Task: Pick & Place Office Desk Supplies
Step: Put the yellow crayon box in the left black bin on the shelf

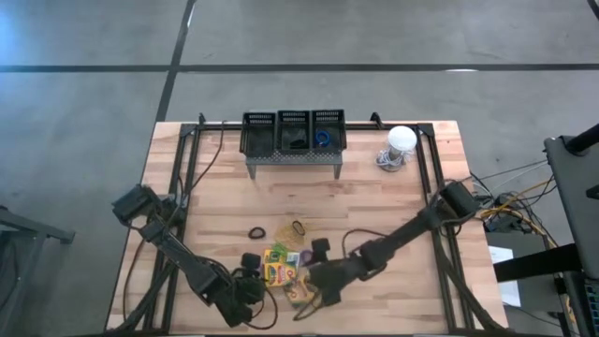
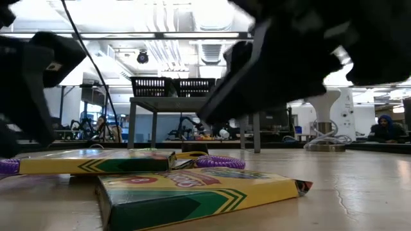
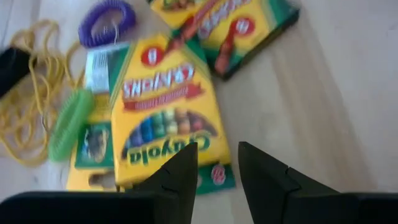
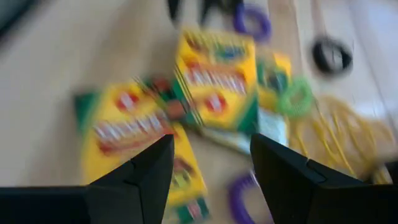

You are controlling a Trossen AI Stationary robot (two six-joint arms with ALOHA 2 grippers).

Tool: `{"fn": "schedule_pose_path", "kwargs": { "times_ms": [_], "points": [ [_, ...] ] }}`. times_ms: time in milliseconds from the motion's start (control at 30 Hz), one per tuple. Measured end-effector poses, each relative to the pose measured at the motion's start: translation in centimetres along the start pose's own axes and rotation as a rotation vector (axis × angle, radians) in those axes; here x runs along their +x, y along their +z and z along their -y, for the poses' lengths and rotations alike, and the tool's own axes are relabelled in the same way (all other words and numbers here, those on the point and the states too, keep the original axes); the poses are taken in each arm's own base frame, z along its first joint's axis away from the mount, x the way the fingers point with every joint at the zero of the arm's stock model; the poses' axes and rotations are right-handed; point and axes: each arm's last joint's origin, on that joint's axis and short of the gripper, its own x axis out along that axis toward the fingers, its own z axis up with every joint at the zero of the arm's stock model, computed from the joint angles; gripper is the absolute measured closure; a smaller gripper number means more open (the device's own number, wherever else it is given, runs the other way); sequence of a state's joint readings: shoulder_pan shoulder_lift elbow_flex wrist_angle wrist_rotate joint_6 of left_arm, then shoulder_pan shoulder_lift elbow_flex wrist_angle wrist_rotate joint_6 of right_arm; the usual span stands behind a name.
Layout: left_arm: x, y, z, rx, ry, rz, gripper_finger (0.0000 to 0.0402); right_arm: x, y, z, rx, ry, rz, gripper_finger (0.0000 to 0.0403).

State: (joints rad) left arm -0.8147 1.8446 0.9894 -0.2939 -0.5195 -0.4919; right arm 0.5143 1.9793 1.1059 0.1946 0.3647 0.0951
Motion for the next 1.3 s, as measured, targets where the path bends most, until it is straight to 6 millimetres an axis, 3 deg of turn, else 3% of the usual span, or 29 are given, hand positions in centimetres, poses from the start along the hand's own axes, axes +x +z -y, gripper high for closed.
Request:
{"fn": "schedule_pose_path", "kwargs": {
  "times_ms": [100,200,367,533,733,1033,1300],
  "points": [
    [0.3,-0.8,-0.3,-0.04,0.008,-0.018,0.0284,0.4,-0.5,-0.6,-0.024,0.015,0.087,0.0193],
    [-0.4,-0.4,-0.7,-0.116,0.007,0.003,0.0284,1.0,-1.0,-0.7,-0.068,0.016,0.061,0.0193],
    [-3.3,1.1,-1.2,-0.197,-0.028,0.101,0.0284,2.1,0.9,-0.4,-0.124,0.014,0.03,0.0193],
    [-4.9,1.7,-2.0,-0.234,-0.047,0.13,0.0284,1.7,3.4,0.2,-0.098,0.008,-0.071,0.0193],
    [-3.1,0.6,-1.1,-0.081,-0.09,0.148,0.0284,2.6,3.6,3.3,0.046,0.061,-0.088,0.0193],
    [-0.7,-1.5,-0.8,-0.174,-0.168,0.223,0.0284,4.1,1.8,6.5,0.248,0.152,-0.092,0.019],
    [-0.5,-1.4,-1.0,-0.17,-0.171,0.224,0.0284,4.3,1.0,7.5,0.332,0.219,-0.132,0.0137]
  ]
}}
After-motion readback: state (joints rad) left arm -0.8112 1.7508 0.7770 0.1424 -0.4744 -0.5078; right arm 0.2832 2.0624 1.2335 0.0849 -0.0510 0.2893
